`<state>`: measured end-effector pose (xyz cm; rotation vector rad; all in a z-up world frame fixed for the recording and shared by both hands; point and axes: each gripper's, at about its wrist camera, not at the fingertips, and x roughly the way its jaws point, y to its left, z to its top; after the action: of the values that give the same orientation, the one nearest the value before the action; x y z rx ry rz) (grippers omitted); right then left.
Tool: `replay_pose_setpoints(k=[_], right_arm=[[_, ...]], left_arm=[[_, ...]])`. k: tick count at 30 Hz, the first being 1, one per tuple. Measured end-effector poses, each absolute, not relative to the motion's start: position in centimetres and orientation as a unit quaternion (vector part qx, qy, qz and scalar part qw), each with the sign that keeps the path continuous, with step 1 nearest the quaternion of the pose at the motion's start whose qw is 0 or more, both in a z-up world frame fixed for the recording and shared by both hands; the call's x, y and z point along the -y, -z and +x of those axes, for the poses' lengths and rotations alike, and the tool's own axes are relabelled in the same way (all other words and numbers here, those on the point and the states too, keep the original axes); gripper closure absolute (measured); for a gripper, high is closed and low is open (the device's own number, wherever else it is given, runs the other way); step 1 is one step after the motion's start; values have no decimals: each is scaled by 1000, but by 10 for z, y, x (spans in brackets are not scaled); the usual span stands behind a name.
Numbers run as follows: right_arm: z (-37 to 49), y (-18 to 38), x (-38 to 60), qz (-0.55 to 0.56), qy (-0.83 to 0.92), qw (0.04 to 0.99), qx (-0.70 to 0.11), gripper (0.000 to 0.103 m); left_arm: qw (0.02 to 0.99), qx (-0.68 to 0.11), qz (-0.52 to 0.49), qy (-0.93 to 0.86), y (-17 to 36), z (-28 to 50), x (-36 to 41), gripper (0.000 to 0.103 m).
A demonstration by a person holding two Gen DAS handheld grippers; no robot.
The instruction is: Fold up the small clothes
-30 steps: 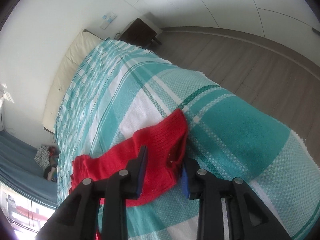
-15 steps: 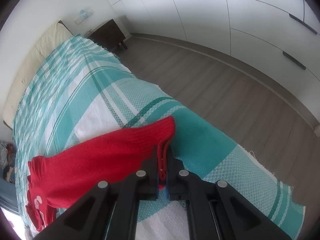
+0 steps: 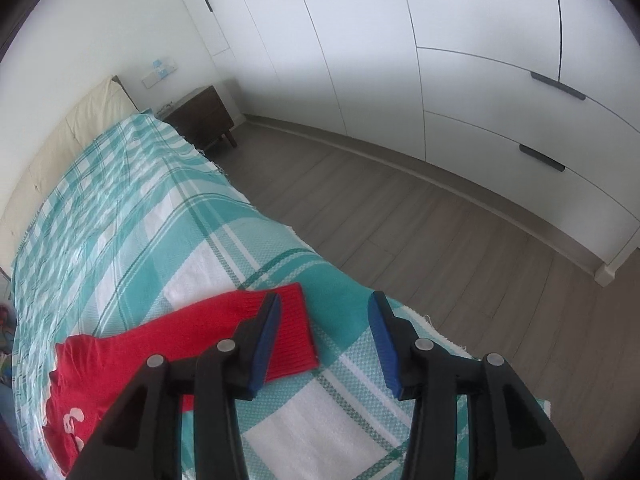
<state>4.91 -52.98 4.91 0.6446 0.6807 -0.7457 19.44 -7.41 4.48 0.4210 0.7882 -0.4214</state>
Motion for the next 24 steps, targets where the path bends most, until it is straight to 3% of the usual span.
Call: replay_pose_setpoints(k=[4, 9, 11, 13, 14, 18, 24], right_arm=[[58, -57, 503, 290, 311, 848, -316, 58], [69, -60, 477, 258, 274, 868, -324, 58], [73, -61, 471, 247, 268, 873, -323, 58], [79, -61, 468, 243, 264, 875, -324, 58], [81, -60, 468, 244, 260, 876, -326, 58], [86, -57, 464, 251, 248, 875, -330, 58], [91, -61, 454, 232, 235, 885, -327, 58]], left_arm=[[832, -404, 309, 223, 18, 222, 114, 20], [819, -418, 312, 238, 46, 248, 125, 33], [818, -426, 293, 252, 49, 256, 124, 49], [820, -433, 263, 266, 49, 260, 120, 84], [826, -430, 254, 261, 47, 261, 118, 96], [867, -415, 135, 241, 10, 265, 70, 100], [927, -359, -101, 37, -50, 269, -118, 100]])
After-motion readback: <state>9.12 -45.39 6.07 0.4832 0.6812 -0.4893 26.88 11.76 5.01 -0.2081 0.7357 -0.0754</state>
